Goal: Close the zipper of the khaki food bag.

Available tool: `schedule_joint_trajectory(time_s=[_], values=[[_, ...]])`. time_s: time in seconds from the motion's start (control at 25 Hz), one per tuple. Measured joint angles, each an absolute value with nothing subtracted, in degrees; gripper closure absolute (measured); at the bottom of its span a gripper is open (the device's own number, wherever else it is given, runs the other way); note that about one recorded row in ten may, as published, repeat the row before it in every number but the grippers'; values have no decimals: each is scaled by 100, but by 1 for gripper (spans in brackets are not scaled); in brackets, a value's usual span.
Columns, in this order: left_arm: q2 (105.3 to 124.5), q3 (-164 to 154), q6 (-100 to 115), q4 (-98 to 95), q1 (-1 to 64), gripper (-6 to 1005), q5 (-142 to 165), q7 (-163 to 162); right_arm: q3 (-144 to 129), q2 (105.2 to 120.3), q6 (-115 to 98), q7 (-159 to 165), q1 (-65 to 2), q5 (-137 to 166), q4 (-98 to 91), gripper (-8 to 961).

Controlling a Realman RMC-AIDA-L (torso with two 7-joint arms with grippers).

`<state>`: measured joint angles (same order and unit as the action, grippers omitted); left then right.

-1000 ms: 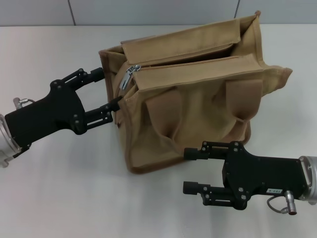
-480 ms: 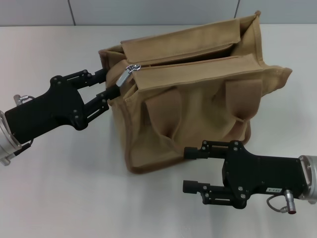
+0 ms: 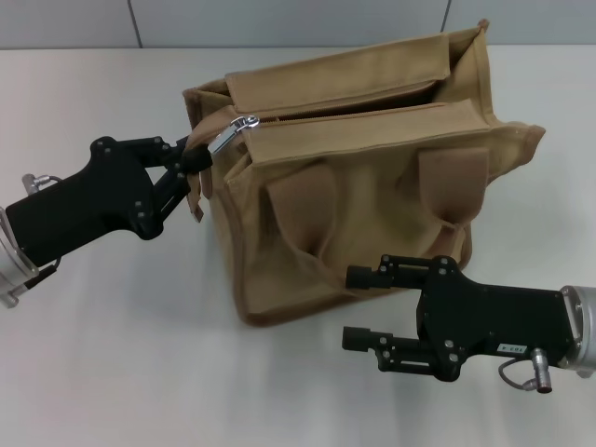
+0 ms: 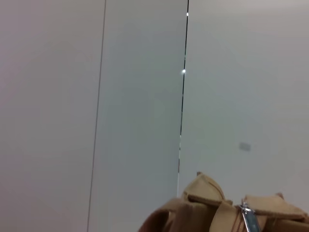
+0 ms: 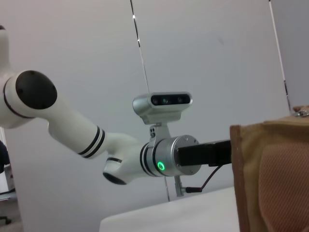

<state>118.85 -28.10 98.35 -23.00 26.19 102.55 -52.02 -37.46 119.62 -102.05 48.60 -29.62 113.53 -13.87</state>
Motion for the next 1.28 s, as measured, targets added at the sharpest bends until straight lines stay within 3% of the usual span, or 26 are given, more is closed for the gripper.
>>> schedule_joint_trajectory(time_s=[0.2,0.68,1.28], values=[[11880,-2805,9900,-2228,2619,917,9878,-5286,-3738,11962,-10272,4860,-2961,11132,-1338,313],[11894,-2848,10431,-2087,2877,917,9249,-5645,-3726,11962,-10776,4952,-3002,9886,-963,313],[11909,-2857,10426,-1651,3181,917,9240,-5642,-3815,11976,-9965,6903,-4230,9252,-599,313]])
